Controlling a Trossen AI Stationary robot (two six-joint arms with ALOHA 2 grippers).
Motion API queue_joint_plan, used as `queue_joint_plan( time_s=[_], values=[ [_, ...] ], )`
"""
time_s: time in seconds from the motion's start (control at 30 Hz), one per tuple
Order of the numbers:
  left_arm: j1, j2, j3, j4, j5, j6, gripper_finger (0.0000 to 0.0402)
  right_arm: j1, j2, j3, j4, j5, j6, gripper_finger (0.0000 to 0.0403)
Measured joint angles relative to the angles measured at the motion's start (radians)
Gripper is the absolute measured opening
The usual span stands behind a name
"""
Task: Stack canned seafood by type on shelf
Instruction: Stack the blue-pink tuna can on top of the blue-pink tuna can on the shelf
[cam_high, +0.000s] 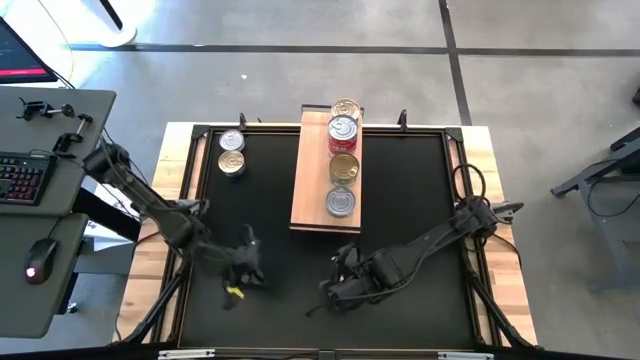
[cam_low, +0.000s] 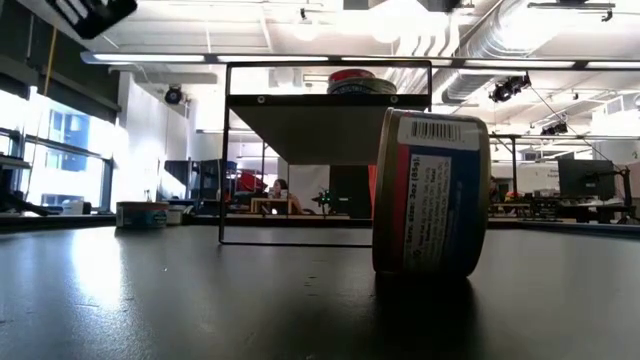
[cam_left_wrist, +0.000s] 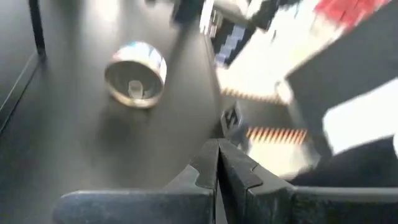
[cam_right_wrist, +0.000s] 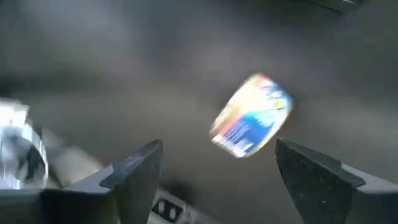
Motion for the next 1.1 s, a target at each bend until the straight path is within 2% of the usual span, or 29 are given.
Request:
queue_joint_plan(
  time_s=[0.13, 0.23, 0.43, 0.53, 0.7, 0.97, 1.1],
  values=[
    [-0.011, -0.066, -0.121, 0.162, -0.046, -0.017, 0.0, -0.003, 0.012, -0.069, 0.018, 0.007, 0.167, 0.0303],
    [-0.01, -0.076, -0.143, 0.178, -0.049, -0.016, 0.0, -0.013, 0.03, -0.1, 0.019, 0.004, 0.223, 0.0303],
    [-0.008, -0.07, -0.145, 0.174, -0.03, 0.017, 0.0, -0.021, 0.028, -0.171, 0.091, -0.004, 0.299, 0.0303],
    [-0.008, -0.07, -0.145, 0.162, -0.015, 0.041, 0.0, -0.026, 0.026, -0.219, 0.183, -0.026, 0.301, 0.0303],
    [-0.008, -0.07, -0.145, 0.098, -0.011, 0.019, 0.0, -0.027, 0.026, -0.289, 0.207, -0.058, 0.358, 0.0303],
    [-0.008, -0.07, -0.145, 0.064, -0.011, 0.011, 0.0, -0.027, 0.026, -0.316, 0.265, -0.106, 0.376, 0.0303],
    [-0.008, -0.07, -0.145, 0.061, -0.012, 0.012, 0.0, -0.024, 0.026, -0.316, 0.268, -0.095, 0.367, 0.0301]
  ],
)
